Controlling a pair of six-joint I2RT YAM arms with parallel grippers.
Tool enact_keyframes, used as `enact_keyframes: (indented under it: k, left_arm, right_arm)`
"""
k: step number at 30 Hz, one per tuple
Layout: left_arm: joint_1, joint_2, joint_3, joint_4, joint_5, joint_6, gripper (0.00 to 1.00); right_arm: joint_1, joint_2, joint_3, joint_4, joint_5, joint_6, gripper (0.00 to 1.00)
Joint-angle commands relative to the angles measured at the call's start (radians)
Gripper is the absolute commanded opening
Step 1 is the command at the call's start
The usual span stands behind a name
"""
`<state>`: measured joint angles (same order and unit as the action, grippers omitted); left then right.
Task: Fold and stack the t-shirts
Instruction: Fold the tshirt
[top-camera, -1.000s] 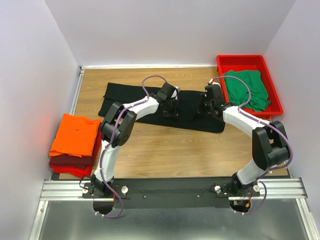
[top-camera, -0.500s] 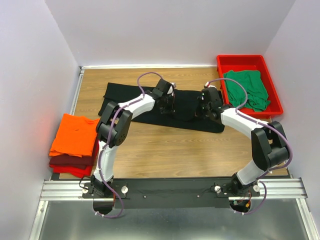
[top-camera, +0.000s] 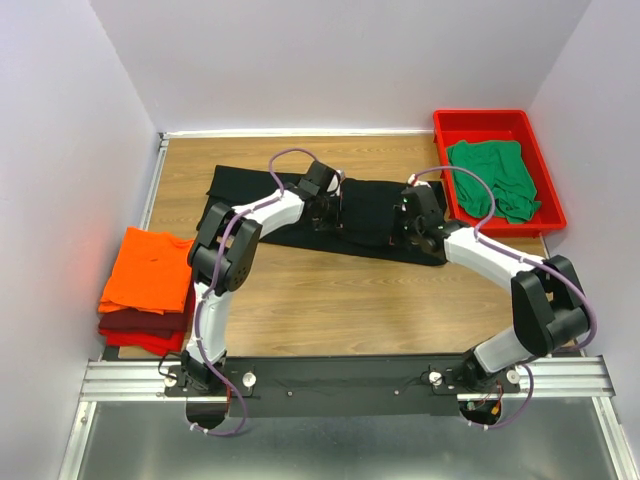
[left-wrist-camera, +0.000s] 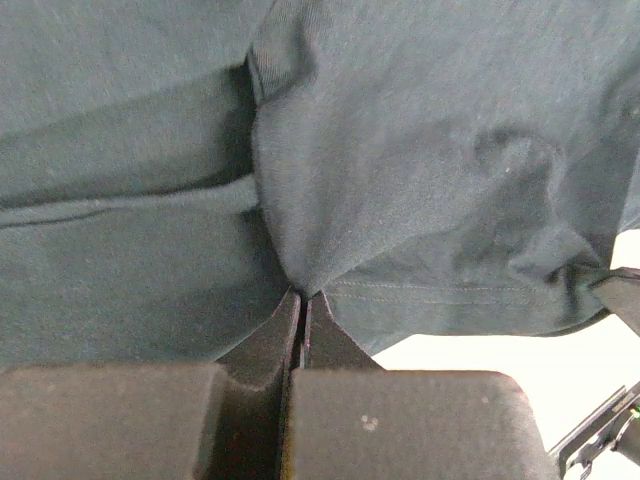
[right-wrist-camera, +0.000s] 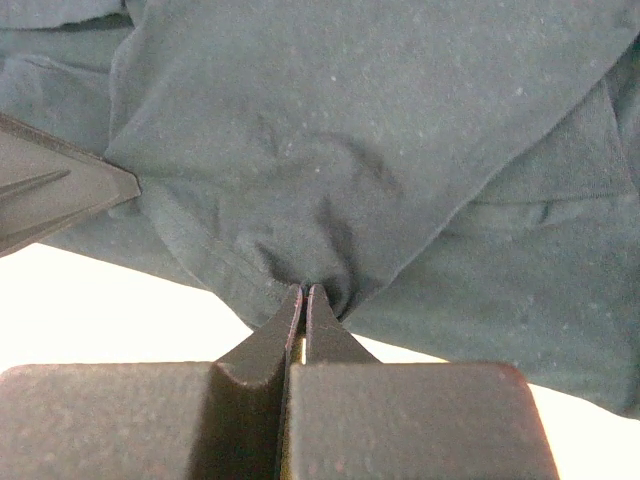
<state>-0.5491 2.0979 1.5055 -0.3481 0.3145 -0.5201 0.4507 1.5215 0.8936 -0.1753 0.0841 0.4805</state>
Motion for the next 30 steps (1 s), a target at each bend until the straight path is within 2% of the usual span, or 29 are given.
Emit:
enact_keyframes:
  k: [1,11,14,15,18,19,20,23,27,30]
  left_arm:
    - [0.000,-0.036,-0.013,-0.011,0.037,0.017,0.00]
    - [-0.002,-0.045,-0.039,-0.011,0.058,0.028,0.00]
    - [-0.002,-0.053,-0.047,-0.008,0.060,0.031,0.04]
    - [-0.002,-0.055,-0.050,-0.008,0.061,0.032,0.09]
    - [0.000,-0.064,-0.044,-0.011,0.067,0.038,0.21]
    - [0.000,-0.067,-0.039,-0.021,0.064,0.048,0.30]
    - [0.001,-0.076,-0.033,-0.029,0.061,0.054,0.33]
    - [0.014,-0.096,-0.001,-0.063,0.051,0.078,0.39]
    - [0.057,-0.108,0.047,-0.089,0.023,0.092,0.40]
    - [0.095,-0.078,0.111,-0.115,-0.027,0.098,0.40]
  right_arm:
    - [0.005,-0.030,-0.036,-0.030,0.025,0.017,0.04]
    - [0.005,-0.049,-0.082,-0.033,0.048,0.026,0.07]
    - [0.005,-0.047,-0.090,-0.033,0.065,0.032,0.09]
    - [0.005,-0.049,-0.091,-0.035,0.071,0.035,0.10]
    - [0.005,-0.061,-0.085,-0.044,0.100,0.041,0.25]
    - [0.005,-0.069,-0.073,-0.050,0.111,0.044,0.32]
    - [0.005,-0.078,-0.070,-0.055,0.114,0.046,0.45]
    - [0.005,-0.115,-0.036,-0.070,0.141,0.049,0.55]
    - [0.003,-0.078,0.039,-0.085,0.193,0.044,0.58]
    - [-0.021,0.038,0.149,-0.089,0.235,0.040,0.59]
